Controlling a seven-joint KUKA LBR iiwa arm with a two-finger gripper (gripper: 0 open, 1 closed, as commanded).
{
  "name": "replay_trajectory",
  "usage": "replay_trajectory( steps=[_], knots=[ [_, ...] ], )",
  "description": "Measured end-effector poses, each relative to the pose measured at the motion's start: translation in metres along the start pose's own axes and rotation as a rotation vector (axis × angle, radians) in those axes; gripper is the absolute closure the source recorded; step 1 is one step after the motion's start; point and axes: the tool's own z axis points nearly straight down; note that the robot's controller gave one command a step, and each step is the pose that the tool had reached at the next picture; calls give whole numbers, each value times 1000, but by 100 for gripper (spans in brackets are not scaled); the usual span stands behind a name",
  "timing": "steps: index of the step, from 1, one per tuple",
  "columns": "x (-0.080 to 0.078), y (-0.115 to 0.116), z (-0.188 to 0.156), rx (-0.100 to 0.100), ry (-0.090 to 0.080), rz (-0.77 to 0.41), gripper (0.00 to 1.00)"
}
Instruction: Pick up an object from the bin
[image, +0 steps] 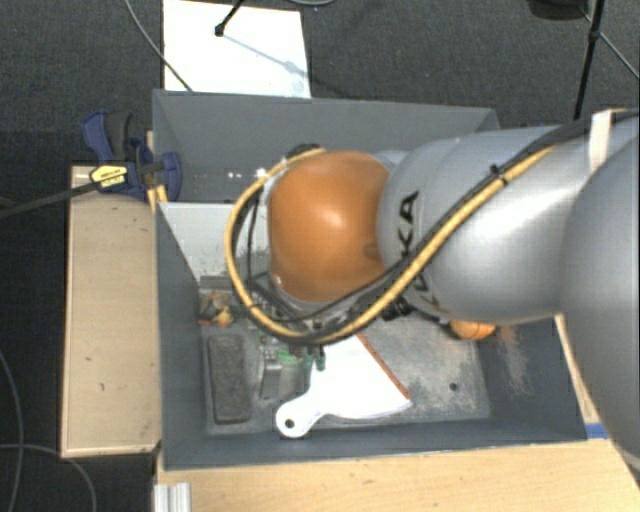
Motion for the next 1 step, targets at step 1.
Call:
replay_trajectory(
  steps=[1],
  knots=[
    [-2, -1, -4, -2, -8, 6, 0]
  ],
)
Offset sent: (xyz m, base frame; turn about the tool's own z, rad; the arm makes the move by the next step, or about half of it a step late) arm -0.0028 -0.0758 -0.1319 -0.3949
